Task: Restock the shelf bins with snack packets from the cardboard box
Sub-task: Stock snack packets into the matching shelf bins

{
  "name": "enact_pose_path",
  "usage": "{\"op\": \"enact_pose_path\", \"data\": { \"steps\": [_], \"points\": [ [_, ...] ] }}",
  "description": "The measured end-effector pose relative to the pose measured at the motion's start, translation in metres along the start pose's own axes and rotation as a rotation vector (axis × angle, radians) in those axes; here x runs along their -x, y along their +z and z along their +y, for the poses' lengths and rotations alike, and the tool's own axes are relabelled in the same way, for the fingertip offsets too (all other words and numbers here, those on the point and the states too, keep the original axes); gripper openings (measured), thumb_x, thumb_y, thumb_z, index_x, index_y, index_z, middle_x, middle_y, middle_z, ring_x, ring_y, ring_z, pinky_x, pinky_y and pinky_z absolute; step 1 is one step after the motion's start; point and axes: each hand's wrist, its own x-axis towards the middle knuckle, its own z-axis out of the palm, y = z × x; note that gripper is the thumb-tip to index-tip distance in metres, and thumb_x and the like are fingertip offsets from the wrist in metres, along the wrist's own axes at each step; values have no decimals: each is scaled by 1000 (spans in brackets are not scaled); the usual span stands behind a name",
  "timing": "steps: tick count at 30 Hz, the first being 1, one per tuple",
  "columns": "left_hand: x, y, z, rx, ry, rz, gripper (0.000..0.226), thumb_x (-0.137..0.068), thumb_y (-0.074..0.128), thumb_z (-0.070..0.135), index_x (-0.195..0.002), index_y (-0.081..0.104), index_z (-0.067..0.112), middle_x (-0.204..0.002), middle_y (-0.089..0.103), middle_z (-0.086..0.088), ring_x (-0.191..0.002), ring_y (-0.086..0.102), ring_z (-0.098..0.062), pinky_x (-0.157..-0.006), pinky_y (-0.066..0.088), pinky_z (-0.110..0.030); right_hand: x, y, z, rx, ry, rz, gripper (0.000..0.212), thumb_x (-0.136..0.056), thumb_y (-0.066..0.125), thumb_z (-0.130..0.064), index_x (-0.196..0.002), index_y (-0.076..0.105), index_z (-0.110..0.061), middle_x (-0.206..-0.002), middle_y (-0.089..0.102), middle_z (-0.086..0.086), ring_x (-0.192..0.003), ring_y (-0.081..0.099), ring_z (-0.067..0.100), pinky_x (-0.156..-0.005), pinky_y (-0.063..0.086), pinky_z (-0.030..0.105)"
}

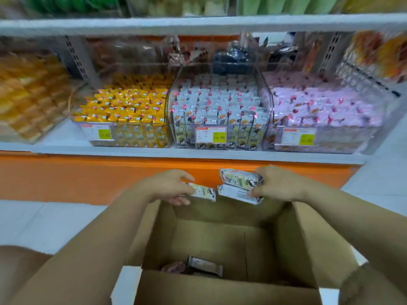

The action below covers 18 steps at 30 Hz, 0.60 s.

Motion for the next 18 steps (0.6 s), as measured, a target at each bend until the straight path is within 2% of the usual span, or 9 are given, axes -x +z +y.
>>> {"op": "enact_pose_path", "data": {
  "steps": [3, 5, 7, 9, 12, 14, 18],
  "points": [
    [22, -14, 30, -26, 53, -23, 31, -92, 62, 28, -121, 52, 22, -100, 66, -4, -80, 72, -14, -66, 53, -20, 28, -25, -1, -96, -78, 153, 21, -85, 67, -31, -94, 56, -17, -83, 56, -2, -74, 53, 13, -64, 39, 26],
    [33, -17, 46, 5, 84, -64, 26, -91, 62, 32, -115, 54, 24, -108, 69, -5, -86, 72, -15, -73, 55, -22, 41, -30, -1, -188, -131, 227, 22, -85, 68, -28, -102, 60, -17, -90, 64, -1, -83, 60, 17, -74, 46, 31],
    [40, -14, 57, 78, 119, -99, 19, -92, 60, 28, -109, 55, 23, -108, 71, -6, -91, 71, -16, -80, 57, -26, 48, -28, -4, -284, -178, 293, 17, -85, 68, -23, -100, 62, -20, -86, 64, -3, -80, 61, 15, -71, 46, 26],
    [39, -10, 62, 186, 150, -101, 23, -93, 59, 24, -115, 56, 18, -112, 70, -8, -96, 69, -16, -82, 58, -30, 48, -22, -9, -382, -212, 349, 16, -86, 68, -21, -99, 60, -24, -82, 64, -7, -71, 58, 8, -60, 43, 18],
    [33, -7, 66, 419, 163, -62, 41, -93, 59, 21, -132, 49, 13, -121, 65, -9, -100, 67, -19, -76, 59, -33, 41, -10, -14, -553, -247, 431, 21, -84, 69, -14, -99, 61, -25, -87, 68, -5, -74, 60, 6, -68, 47, 20],
    [28, -4, 71, 584, 169, -47, 44, -93, 58, 17, -135, 45, 12, -116, 67, -10, -95, 69, -20, -70, 59, -31, 35, -5, -16, -598, -259, 486, 27, -83, 70, -12, -101, 59, -28, -95, 67, -7, -81, 61, 2, -72, 47, 14],
    [19, 2, 80, 757, 195, -22, 34, -96, 51, 7, -129, 49, 13, -98, 73, -12, -86, 71, -20, -65, 59, -30, 26, -7, -18, -533, -275, 578, 39, -81, 71, -11, -104, 52, -36, -107, 62, -9, -93, 57, 0, -74, 39, 3]
  ]
}}
